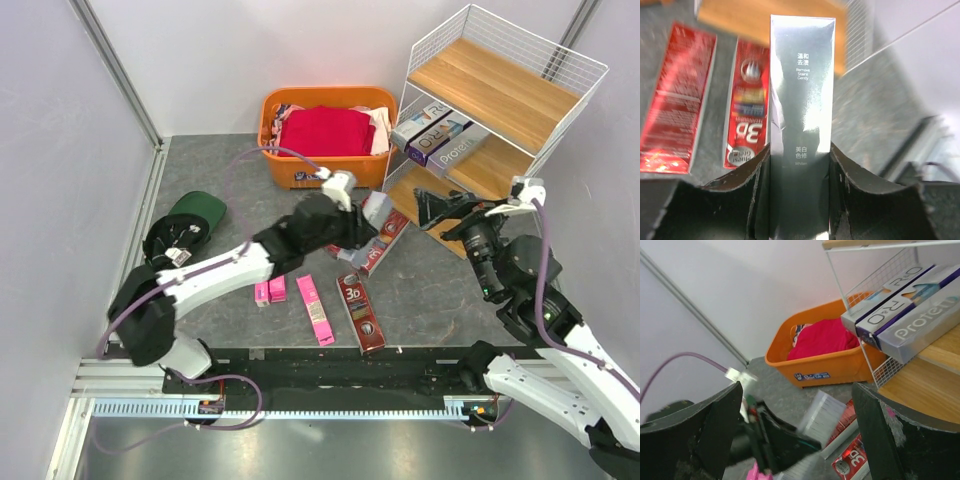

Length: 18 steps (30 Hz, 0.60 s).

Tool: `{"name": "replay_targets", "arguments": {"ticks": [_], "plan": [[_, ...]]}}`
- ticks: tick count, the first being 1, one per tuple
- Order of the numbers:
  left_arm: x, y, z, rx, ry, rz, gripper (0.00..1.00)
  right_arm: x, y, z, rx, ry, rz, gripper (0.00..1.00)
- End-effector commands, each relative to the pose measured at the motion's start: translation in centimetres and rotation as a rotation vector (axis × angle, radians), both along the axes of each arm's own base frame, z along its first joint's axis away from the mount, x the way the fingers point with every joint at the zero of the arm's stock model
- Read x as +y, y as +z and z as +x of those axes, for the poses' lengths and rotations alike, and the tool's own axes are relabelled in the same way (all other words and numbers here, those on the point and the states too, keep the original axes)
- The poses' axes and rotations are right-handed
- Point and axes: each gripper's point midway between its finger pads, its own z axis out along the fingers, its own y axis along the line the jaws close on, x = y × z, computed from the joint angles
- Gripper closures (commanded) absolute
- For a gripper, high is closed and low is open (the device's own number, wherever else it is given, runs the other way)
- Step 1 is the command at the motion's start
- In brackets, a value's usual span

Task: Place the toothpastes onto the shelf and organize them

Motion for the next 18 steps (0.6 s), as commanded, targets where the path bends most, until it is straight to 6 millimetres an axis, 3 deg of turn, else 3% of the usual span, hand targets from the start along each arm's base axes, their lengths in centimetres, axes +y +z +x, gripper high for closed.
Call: {"name": "replay_targets", "arguments": {"ticks": [1, 2, 6, 8, 13, 18], "plan": [[1.9, 6.7, -1.0, -0.035, -0.113, -0.316, 0.56, 3.2, 1.2, -0.1, -0.032, 0.143, -0.032, 0.02], [3.0, 8.3, -0.2, -0.073, -0.111, -0.380, 0.56, 3.7, 1.3, -0.1, -0.035, 0.169, -0.035, 0.02], [4.5, 10.4, -2.4, -0.089, -0.265, -0.507, 0.56, 7.2, 1.4, -0.7, -0.055, 0.335, -0.069, 0.02], [5.3, 12.8, -3.4, -0.130, -0.317, -0.603, 0.56, 9.2, 1.3, -1.1, -0.066, 0.436, -0.085, 0.02], [6.3, 15.0, -5.6, -0.123, -0.417, -0.753, 0.57, 13.3, 0.9, -1.8, -0.083, 0.636, -0.100, 0.02], [7.0, 17.6, -7.3, -0.153, -0.512, -0.867, 0.57, 13.8, 0.7, -1.4, -0.063, 0.658, -0.083, 0.04]]}}
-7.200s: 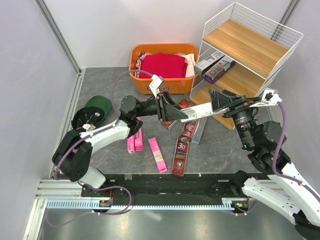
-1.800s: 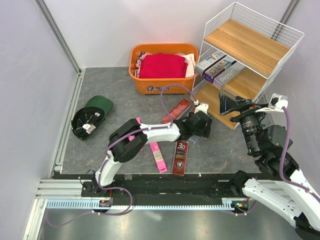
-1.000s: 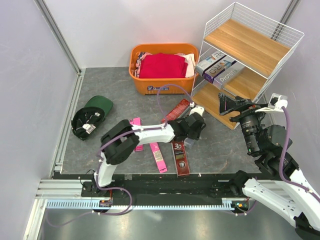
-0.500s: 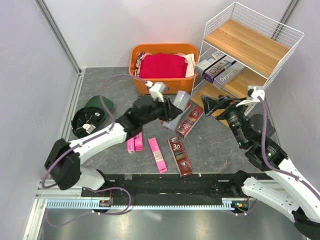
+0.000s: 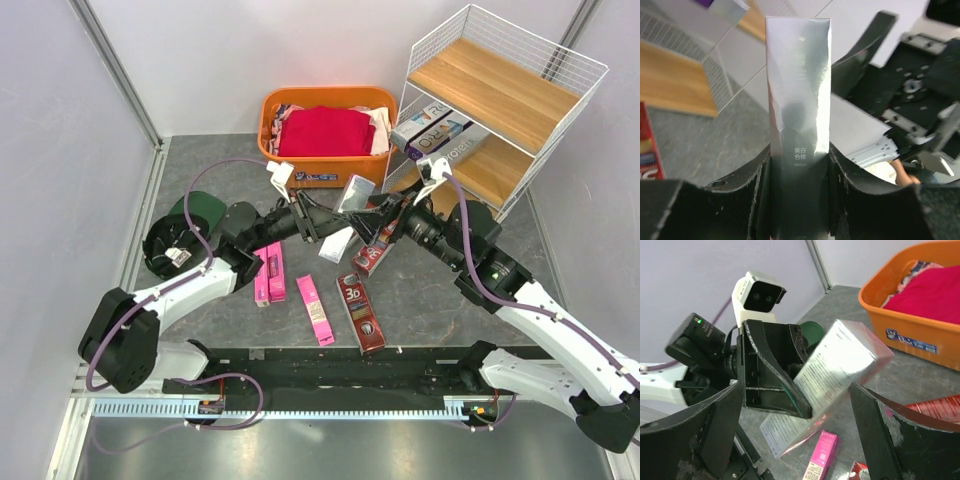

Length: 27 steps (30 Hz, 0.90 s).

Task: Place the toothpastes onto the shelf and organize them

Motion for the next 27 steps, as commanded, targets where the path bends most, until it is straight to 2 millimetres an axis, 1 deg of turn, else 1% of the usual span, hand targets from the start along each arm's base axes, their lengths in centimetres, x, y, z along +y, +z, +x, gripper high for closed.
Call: {"name": "replay_targets", "arguments": {"ticks": [1, 2, 3, 4, 6, 7, 9, 11, 12, 13, 14, 15, 16, 17, 19, 21, 22, 24, 25, 27], "plan": [[1.3, 7.1, -3.9, -0.152, -0.151, -0.234, 0.57, 0.5, 3.8, -1.0, -0.076, 0.078, 0.079, 0.05], [1.2, 6.9, -3.9, -0.147, -0.161, -0.242, 0.57, 0.4, 3.7, -0.9, -0.072, 0.074, 0.080, 0.05], [1.3, 7.3, -4.1, -0.134, -0.175, -0.260, 0.57, 0.3, 3.7, -0.8, -0.071, 0.073, 0.083, 0.05], [1.5, 7.8, -4.4, -0.159, -0.184, -0.283, 0.58, 0.2, 3.6, -0.7, -0.069, 0.068, 0.081, 0.05], [1.3, 7.6, -4.4, -0.139, -0.204, -0.294, 0.58, 0.0, 3.6, -0.6, -0.069, 0.061, 0.083, 0.05], [1.5, 8.0, -4.7, -0.158, -0.216, -0.313, 0.59, 0.0, 3.4, -0.5, -0.067, 0.057, 0.081, 0.05], [1.4, 7.8, -4.7, -0.144, -0.228, -0.322, 0.59, -0.3, 3.4, -0.4, -0.072, 0.050, 0.082, 0.05], [1.4, 8.1, -5.4, -0.165, -0.274, -0.328, 0.59, -0.3, 3.1, -0.2, -0.064, 0.044, 0.085, 0.05], [1.2, 7.8, -5.4, -0.157, -0.291, -0.325, 0.59, -0.3, 3.3, -0.2, -0.072, 0.054, 0.100, 0.05], [1.3, 8.1, -6.0, -0.191, -0.323, -0.339, 0.59, -0.1, 3.1, -0.4, -0.068, 0.070, 0.104, 0.05], [1.3, 8.1, -6.3, -0.177, -0.344, -0.347, 0.60, 0.0, 3.7, -0.6, -0.088, 0.084, 0.127, 0.06], [1.2, 7.7, -6.1, -0.167, -0.354, -0.348, 0.60, 0.1, 3.6, -0.7, -0.090, 0.099, 0.134, 0.07], [1.2, 7.7, -6.3, -0.173, -0.360, -0.355, 0.60, 0.5, 3.8, -1.4, -0.091, 0.144, 0.149, 0.12], [1.3, 7.7, -6.4, -0.176, -0.364, -0.360, 0.60, 0.6, 4.4, -1.7, -0.112, 0.160, 0.168, 0.16], [1.3, 7.7, -6.7, -0.187, -0.374, -0.358, 0.60, 0.9, 4.5, -2.2, -0.115, 0.200, 0.174, 0.22], [1.3, 7.9, -7.3, -0.210, -0.387, -0.360, 0.59, 1.1, 4.7, -2.4, -0.123, 0.218, 0.174, 0.24], [1.3, 8.3, -7.8, -0.233, -0.403, -0.360, 0.59, 1.2, 4.6, -2.5, -0.122, 0.226, 0.174, 0.27], [1.0, 8.7, -8.6, -0.252, -0.436, -0.357, 0.59, 1.4, 4.5, -2.5, -0.117, 0.242, 0.173, 0.30], [1.0, 9.0, -9.0, -0.270, -0.454, -0.353, 0.59, 1.5, 4.6, -2.8, -0.118, 0.253, 0.182, 0.33], [0.8, 9.1, -9.5, -0.279, -0.475, -0.352, 0.58, 1.7, 4.6, -2.8, -0.118, 0.268, 0.187, 0.37]]}}
